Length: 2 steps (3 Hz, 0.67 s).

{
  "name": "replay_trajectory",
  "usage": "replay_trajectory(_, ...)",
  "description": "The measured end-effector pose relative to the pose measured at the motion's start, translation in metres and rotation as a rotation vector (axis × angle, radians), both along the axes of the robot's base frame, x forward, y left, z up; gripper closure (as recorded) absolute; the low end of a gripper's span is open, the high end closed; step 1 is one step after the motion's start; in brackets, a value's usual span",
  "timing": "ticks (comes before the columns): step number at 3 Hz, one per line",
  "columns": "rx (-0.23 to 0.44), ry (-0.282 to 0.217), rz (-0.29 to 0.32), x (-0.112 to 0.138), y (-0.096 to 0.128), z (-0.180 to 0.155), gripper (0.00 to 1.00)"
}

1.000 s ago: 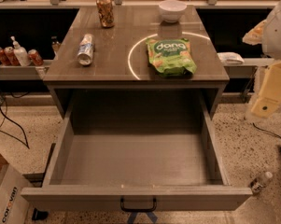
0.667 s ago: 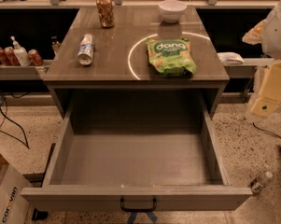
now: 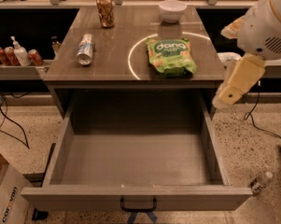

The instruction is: Place green rice chip bag into top drawer

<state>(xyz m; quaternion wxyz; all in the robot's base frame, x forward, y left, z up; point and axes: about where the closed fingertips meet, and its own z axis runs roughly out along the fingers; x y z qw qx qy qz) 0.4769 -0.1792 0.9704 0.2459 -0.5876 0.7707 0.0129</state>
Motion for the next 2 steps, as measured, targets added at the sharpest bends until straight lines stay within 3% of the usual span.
replay_trajectory(2,0.201,-0.036,0.008,0.063,0.038,-0.022,0.0)
